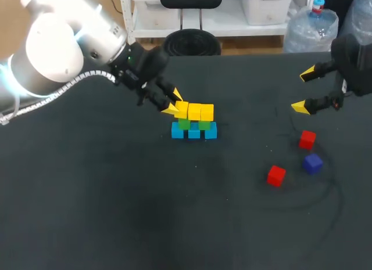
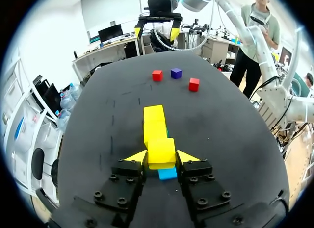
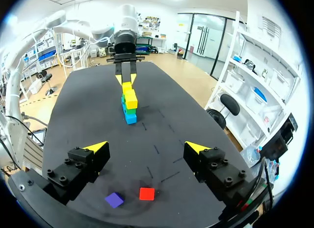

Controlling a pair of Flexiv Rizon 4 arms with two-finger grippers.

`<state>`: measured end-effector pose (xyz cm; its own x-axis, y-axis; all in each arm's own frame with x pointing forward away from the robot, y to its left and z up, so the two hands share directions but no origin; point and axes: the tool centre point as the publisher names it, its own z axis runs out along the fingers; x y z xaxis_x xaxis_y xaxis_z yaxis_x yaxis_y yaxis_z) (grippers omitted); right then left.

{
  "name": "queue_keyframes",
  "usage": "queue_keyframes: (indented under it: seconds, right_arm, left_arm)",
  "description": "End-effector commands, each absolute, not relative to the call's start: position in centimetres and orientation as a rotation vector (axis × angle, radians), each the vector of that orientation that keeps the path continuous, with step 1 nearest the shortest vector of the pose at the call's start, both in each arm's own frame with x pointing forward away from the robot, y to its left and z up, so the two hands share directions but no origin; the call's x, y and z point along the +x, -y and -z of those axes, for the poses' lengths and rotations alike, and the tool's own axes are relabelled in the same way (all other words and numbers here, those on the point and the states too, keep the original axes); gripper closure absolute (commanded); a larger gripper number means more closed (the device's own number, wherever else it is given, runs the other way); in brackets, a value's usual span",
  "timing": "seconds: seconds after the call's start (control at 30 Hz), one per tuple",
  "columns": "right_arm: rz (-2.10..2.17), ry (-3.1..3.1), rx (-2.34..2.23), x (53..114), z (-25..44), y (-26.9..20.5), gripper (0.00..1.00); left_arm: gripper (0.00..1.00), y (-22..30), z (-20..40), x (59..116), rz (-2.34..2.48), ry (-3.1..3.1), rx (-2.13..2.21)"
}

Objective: Place the blue cubes, place green cubes on the blue cubes, place the yellow cubes on the green cubes, then place the red cubes on the yellow cubes, and place purple cube on the red cubes.

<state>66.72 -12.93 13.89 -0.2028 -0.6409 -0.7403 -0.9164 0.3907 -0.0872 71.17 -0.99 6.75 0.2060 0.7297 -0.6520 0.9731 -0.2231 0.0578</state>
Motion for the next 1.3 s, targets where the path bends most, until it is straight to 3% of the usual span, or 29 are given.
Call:
queue_keyframes:
  seconds: [0.03, 1.3]
  right_arm:
    - [-0.495, -1.932, -1.335, 66.79, -13.78, 12.96, 0.0]
    - [-0.495, -1.932, -1.335, 66.79, -13.78, 12.96, 0.0]
  left_arm:
    - [1.0, 0.76, -6.62, 71.18, 0.703, -1.578, 2.022]
    - [1.0, 0.87, -6.17, 71.6, 0.72, -1.576, 2.009]
